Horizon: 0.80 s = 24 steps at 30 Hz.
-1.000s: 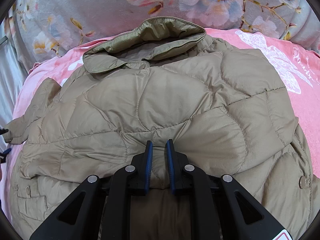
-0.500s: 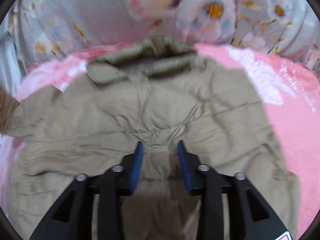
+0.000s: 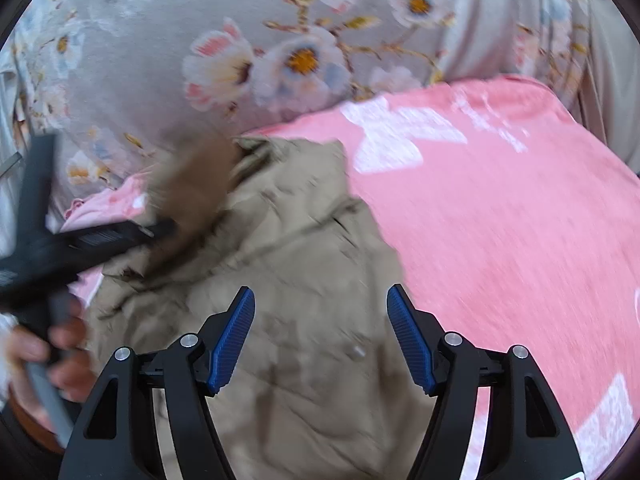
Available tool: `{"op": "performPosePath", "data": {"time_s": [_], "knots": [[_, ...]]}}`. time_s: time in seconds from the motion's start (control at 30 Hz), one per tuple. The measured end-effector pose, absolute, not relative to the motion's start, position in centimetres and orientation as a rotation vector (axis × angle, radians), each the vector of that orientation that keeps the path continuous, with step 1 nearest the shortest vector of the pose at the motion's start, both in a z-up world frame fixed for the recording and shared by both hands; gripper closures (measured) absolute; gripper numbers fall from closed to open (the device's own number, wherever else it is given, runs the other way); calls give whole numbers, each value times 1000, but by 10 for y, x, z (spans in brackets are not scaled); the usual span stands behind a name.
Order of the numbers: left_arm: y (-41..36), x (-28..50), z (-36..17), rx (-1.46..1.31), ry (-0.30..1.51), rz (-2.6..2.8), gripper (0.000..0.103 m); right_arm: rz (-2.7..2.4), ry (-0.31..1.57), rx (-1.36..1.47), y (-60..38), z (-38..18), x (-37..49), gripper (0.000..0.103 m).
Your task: Fold large clothes
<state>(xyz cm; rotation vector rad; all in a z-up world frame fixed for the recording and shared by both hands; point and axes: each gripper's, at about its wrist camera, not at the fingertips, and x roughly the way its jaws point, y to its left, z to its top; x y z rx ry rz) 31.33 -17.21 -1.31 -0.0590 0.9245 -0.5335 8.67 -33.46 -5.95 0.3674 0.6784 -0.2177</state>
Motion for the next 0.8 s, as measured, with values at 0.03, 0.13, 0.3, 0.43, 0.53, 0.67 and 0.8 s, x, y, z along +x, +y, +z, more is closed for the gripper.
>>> {"op": "performPosePath", "data": {"time_s": [0.03, 0.13, 0.3, 0.43, 0.53, 0.67, 0.8], "knots": [[-174, 314, -26, -84, 956, -531, 74, -225, 683, 369, -337, -63, 83, 36], [-168, 304, -35, -120, 974, -553, 62, -231, 710, 361, -342, -77, 76, 36], [-97, 289, 1, -315, 870, -648, 23, -194, 714, 366, -346, -81, 80, 36], [-29, 323, 24, -431, 826, -561, 19, -116, 703, 384, -333, -73, 100, 36], [20, 350, 17, -544, 849, -459, 19, -59, 700, 372, -318, -66, 126, 36], [81, 388, -27, -768, 951, -342, 23, 12, 733, 336, -300, -67, 164, 36], [94, 403, -56, -811, 1009, -329, 35, 112, 758, 371, -297, -78, 195, 36]]}}
